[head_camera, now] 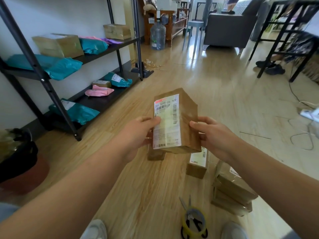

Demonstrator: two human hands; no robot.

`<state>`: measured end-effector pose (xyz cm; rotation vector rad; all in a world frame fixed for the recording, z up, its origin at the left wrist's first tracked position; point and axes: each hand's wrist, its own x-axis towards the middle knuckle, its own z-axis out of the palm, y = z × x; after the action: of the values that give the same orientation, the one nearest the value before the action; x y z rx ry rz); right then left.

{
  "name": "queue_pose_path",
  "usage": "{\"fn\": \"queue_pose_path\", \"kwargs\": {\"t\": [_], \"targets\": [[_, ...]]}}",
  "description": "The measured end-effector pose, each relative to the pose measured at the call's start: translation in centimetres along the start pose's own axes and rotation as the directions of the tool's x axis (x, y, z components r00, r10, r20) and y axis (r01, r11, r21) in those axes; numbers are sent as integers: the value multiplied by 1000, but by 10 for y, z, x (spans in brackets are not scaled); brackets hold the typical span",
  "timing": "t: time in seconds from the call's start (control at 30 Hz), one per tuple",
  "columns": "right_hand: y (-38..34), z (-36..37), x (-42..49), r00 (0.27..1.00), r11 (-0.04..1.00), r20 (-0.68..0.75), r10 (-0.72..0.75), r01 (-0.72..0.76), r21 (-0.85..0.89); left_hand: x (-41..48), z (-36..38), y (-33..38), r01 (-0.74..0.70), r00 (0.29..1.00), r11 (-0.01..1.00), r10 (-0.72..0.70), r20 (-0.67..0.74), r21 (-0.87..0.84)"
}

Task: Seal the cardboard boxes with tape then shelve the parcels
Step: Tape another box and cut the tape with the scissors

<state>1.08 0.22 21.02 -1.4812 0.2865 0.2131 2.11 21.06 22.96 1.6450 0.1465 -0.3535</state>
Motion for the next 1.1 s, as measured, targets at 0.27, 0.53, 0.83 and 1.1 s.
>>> {"fn": "queue_pose_path", "kwargs": {"t": [0.27, 0.53, 0.83, 1.1], "targets": [[3, 12, 0, 991, 930, -114, -70, 24, -367, 1, 7, -4, -26, 996, 986, 39, 76, -167], [-3, 16, -12, 968, 946, 249, -26, 105, -307, -1, 12, -3, -138, 990, 987, 136, -35, -83], [0, 12, -9, 979, 961, 199, -33, 86, -264, -4, 12, -10, -134, 991, 980, 129, -43, -144], [-8, 4, -4, 995, 895, -8, -102, 88, -437, 13, 25, -20, -159, 987, 987, 159, -2, -1]]}}
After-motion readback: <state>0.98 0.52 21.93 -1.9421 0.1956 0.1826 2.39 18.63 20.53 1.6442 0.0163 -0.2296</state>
